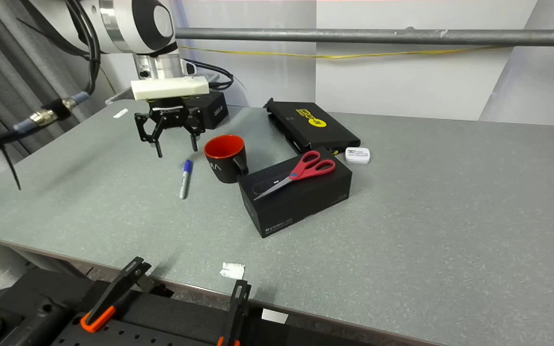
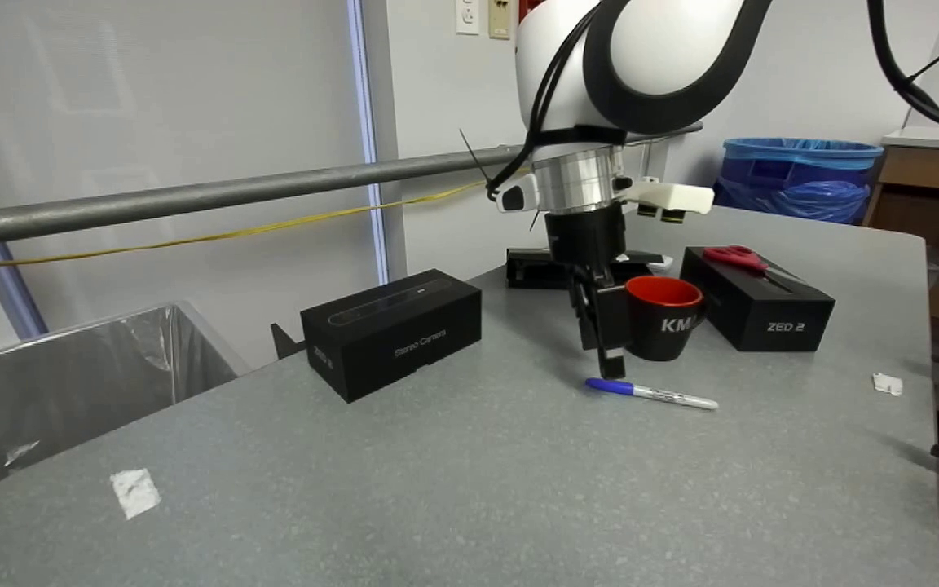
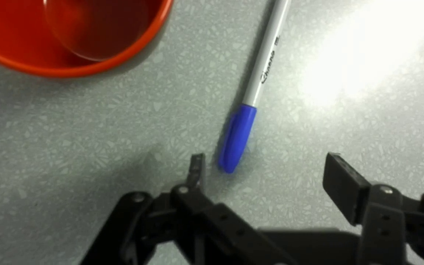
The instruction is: Put the marker in the mug on the table
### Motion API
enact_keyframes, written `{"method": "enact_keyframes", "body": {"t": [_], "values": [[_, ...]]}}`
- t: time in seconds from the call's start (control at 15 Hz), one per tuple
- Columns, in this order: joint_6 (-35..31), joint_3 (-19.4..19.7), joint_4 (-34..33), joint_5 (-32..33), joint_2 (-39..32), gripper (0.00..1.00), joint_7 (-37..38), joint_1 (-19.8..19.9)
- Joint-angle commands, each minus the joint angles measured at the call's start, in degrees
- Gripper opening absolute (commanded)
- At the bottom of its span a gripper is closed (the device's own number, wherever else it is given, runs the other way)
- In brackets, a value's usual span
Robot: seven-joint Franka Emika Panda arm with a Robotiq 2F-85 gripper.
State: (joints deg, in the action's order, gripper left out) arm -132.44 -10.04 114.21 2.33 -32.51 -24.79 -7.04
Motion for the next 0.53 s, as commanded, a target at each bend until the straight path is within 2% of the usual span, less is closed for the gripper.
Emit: {"method": "enact_keyframes", "body": {"t": [0.0, 0.47], "values": [[2.51, -0.27, -2.64, 1.68, -1.34, 1.00, 1.24, -0.15], [0.21, -0.72, -0.48, 1.03, -0.31, 1.00, 0.53, 0.65]]}}
